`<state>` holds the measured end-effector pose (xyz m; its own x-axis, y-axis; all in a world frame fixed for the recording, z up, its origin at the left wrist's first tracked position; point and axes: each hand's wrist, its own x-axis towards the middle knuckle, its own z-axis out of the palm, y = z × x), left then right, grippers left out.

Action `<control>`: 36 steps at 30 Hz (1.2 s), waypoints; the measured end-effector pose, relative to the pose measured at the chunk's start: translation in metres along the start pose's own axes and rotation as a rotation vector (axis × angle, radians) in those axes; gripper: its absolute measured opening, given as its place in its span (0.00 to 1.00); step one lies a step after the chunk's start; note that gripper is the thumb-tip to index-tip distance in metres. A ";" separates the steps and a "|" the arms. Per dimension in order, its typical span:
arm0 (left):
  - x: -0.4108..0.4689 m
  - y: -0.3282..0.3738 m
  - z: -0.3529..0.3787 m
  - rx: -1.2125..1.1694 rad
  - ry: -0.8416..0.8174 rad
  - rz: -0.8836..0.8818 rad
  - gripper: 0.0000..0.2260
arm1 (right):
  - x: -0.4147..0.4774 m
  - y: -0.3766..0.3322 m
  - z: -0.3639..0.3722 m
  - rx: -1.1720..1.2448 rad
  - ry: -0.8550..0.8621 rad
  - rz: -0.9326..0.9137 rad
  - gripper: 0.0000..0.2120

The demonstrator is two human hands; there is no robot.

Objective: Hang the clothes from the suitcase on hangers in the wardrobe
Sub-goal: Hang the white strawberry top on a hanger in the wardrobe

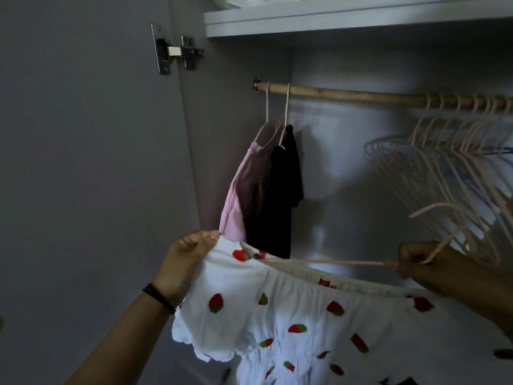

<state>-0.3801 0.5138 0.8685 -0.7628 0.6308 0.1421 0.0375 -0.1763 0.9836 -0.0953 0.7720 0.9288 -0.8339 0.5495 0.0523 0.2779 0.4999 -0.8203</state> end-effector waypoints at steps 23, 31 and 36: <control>0.017 0.001 0.034 0.569 -0.372 0.240 0.07 | 0.055 -0.042 0.019 0.127 -0.093 -0.176 0.08; 0.027 0.020 0.024 0.388 -0.188 0.281 0.16 | 0.035 0.003 -0.025 -0.280 0.026 -0.214 0.19; 0.025 0.036 0.033 0.439 -0.246 0.318 0.10 | 0.025 0.016 -0.007 -0.194 0.191 -0.339 0.13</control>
<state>-0.3763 0.5485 0.9116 -0.5004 0.7640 0.4074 0.5432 -0.0893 0.8348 -0.1080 0.7988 0.9208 -0.7949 0.4377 0.4201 0.1031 0.7798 -0.6175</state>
